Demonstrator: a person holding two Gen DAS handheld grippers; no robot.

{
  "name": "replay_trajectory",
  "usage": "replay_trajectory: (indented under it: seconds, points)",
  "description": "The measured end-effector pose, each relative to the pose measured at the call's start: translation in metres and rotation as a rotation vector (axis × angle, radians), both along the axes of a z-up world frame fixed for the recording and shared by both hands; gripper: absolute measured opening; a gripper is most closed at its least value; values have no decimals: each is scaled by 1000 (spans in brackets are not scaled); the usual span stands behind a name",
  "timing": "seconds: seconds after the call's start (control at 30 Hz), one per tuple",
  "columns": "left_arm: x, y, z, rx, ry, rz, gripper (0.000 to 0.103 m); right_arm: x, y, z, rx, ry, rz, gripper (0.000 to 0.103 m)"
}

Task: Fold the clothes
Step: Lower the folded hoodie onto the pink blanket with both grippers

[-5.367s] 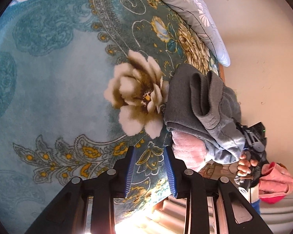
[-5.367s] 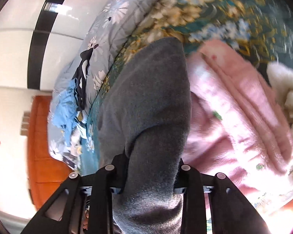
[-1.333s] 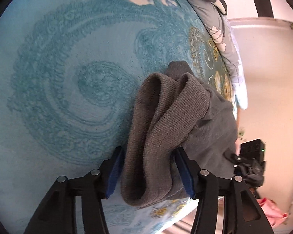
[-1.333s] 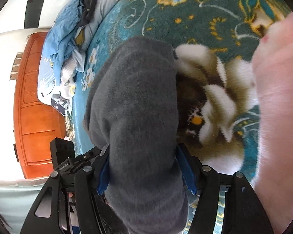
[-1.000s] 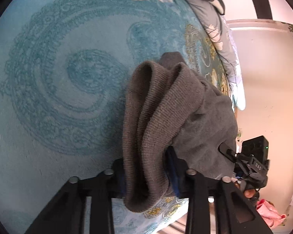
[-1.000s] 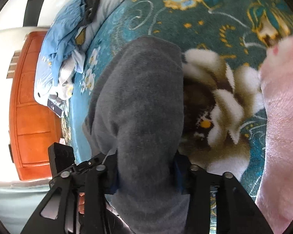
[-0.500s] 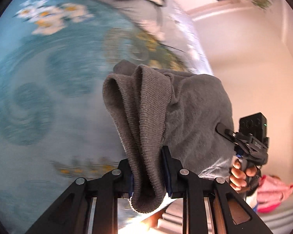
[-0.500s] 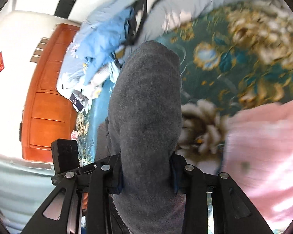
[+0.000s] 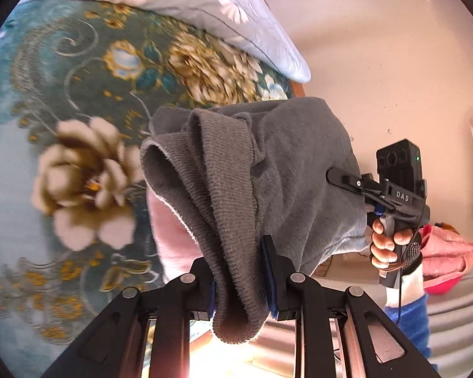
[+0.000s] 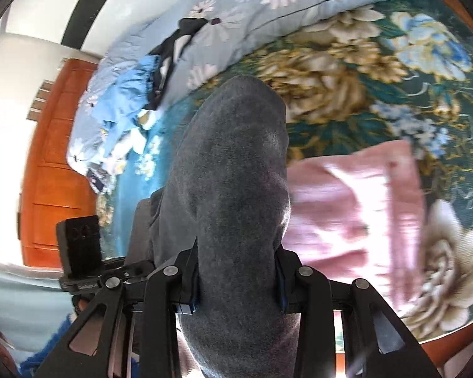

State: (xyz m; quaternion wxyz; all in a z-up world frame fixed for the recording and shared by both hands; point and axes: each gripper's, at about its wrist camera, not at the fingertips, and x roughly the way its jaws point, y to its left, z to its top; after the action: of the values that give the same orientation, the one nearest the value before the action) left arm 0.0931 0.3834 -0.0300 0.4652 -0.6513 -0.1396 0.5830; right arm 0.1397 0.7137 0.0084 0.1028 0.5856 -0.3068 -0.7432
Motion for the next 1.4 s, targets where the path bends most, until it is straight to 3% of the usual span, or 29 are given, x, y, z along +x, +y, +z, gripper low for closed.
replay_trajectory:
  seconds: [0.13, 0.23, 0.37, 0.5, 0.6, 0.7, 0.87, 1.03, 1.13, 1.23, 1.4]
  points:
    - [12, 21, -20, -66, 30, -13, 26, 6, 15, -26, -8, -8, 9, 38]
    - [16, 18, -41, -109, 11, -18, 30, 9, 27, -63, -26, -72, -8, 39]
    - [15, 6, -57, -103, -28, -2, 37, 17, 37, -101, -90, -102, -63, 41]
    - [14, -3, -61, -102, -44, 11, 42, 26, 46, -114, -137, -80, -103, 42]
    - [14, -9, -53, -104, -34, 5, 42, 25, 43, -107, -108, -74, -93, 44]
    - [12, -14, -31, -119, 56, -27, 41, 27, 36, -85, -44, -55, -50, 50]
    - [4, -15, 11, -123, 224, -37, 41, 41, 40, -38, 142, -3, -24, 51]
    - [4, 7, 50, -82, 347, -64, 41, 52, 24, 14, 271, 134, -41, 51]
    - [10, 33, 48, -119, 397, -109, 41, 41, -18, 23, 317, 188, 73, 51]
    - [15, 45, 30, -171, 408, -124, 41, 37, -45, 6, 372, 151, 172, 51]
    - [27, 55, 2, -267, 478, -189, 41, 42, -31, -19, 364, 112, 138, 51]
